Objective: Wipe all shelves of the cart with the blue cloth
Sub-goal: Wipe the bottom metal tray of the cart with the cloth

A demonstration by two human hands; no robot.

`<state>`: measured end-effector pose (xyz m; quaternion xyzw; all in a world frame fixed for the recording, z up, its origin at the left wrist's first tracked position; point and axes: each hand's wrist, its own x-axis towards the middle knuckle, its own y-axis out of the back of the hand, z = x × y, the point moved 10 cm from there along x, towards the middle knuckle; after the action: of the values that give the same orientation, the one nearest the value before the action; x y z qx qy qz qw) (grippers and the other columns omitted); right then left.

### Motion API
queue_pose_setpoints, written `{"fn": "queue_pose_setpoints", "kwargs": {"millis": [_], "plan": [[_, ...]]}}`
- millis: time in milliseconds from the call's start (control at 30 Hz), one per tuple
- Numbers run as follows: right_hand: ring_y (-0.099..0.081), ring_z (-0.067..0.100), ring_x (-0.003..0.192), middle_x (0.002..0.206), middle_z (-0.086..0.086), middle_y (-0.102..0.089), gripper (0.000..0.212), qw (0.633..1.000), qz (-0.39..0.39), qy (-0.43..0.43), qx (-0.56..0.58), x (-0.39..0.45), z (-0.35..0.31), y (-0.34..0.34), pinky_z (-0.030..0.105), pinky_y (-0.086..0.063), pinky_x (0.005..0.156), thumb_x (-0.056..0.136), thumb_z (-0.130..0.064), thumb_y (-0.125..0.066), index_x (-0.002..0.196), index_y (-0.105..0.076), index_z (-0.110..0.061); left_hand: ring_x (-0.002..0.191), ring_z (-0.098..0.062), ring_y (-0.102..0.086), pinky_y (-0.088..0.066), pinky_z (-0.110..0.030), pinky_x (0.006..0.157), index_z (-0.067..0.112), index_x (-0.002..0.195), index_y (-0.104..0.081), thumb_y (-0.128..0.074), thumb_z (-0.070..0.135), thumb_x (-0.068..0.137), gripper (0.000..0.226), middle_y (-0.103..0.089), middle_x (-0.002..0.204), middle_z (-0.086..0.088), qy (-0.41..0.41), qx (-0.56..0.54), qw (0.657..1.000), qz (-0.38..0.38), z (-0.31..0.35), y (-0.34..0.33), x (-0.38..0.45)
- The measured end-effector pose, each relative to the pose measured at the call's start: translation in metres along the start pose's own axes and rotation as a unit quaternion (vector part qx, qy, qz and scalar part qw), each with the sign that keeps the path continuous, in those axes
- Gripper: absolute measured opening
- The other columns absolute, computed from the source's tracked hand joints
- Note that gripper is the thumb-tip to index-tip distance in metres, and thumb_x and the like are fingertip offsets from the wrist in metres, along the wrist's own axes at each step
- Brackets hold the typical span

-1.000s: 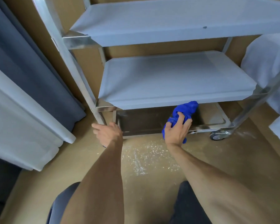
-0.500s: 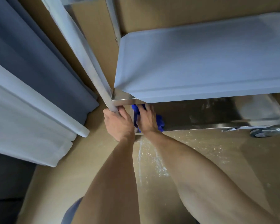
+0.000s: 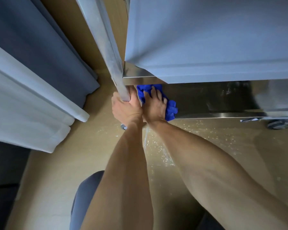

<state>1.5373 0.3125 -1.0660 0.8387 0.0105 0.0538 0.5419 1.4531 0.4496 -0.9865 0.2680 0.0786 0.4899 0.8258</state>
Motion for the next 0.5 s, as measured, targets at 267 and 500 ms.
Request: {"fn": "queue_pose_setpoints", "kwargs": {"millis": [267, 500], "plan": [[-0.042, 0.024, 0.124, 0.125, 0.003, -0.053, 0.022, 0.998, 0.011, 0.067, 0.012, 0.05, -0.012, -0.015, 0.04, -0.033, 0.096, 0.091, -0.03, -0.052, 0.109, -0.06, -0.02, 0.067, -0.037, -0.055, -0.05, -0.044, 0.065, 0.01, 0.068, -0.056, -0.04, 0.065, 0.064, 0.057, -0.056, 0.065, -0.012, 0.012, -0.019, 0.999, 0.03, -0.023, -0.021, 0.009], [-0.04, 0.027, 0.126, 0.142, 0.005, -0.043, 0.034, 0.999, 0.026, -0.011, -0.032, 0.038, 0.015, -0.002, 0.048, -0.034, 0.093, 0.082, -0.02, -0.057, 0.115, -0.061, -0.022, 0.069, -0.031, -0.057, -0.052, -0.04, 0.07, 0.016, 0.072, -0.059, -0.035, 0.056, 0.06, 0.048, -0.06, 0.069, -0.007, 0.03, -0.007, 0.997, 0.068, -0.025, -0.014, 0.003]]}}
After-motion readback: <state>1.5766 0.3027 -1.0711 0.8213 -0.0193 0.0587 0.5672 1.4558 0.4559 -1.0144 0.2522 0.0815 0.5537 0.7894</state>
